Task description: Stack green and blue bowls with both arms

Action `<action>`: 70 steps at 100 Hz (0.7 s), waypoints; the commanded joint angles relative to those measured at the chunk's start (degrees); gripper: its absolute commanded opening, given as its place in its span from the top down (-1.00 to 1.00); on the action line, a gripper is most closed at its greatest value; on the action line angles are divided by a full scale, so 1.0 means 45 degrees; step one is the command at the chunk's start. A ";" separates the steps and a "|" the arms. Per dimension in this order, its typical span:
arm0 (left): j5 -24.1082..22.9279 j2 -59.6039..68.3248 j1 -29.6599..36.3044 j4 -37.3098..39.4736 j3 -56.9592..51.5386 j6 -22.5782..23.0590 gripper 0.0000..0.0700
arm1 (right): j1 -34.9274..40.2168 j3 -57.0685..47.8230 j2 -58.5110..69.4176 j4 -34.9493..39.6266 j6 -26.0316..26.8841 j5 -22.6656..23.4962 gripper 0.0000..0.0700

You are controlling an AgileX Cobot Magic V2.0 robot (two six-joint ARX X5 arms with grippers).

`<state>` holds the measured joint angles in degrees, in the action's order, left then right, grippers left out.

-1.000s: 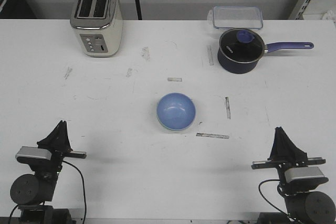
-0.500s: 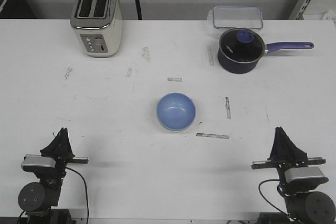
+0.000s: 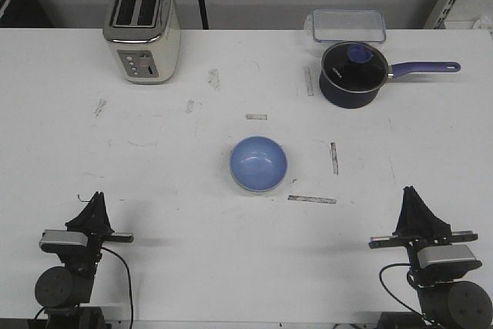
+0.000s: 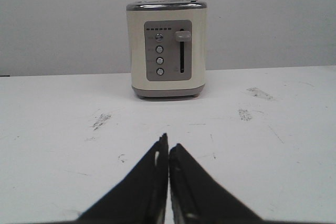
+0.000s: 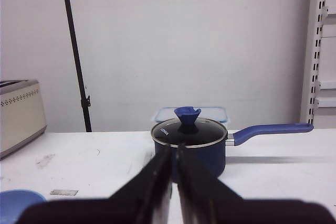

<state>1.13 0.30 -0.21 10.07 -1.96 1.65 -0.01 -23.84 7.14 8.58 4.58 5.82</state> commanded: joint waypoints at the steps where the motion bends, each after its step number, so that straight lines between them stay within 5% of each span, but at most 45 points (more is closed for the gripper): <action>1: -0.0121 -0.0024 -0.0010 0.0034 0.0282 0.0107 0.99 | 0.0010 0.0034 -0.0015 -0.0102 0.0121 0.0000 0.98; 70: -0.0398 -0.0024 -0.0010 0.0029 0.0282 0.0102 0.99 | 0.0010 0.0034 -0.0015 -0.0102 0.0121 0.0000 0.98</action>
<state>-0.32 0.30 -0.23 9.43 -1.96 1.65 -0.01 -23.84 7.14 8.58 4.58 5.85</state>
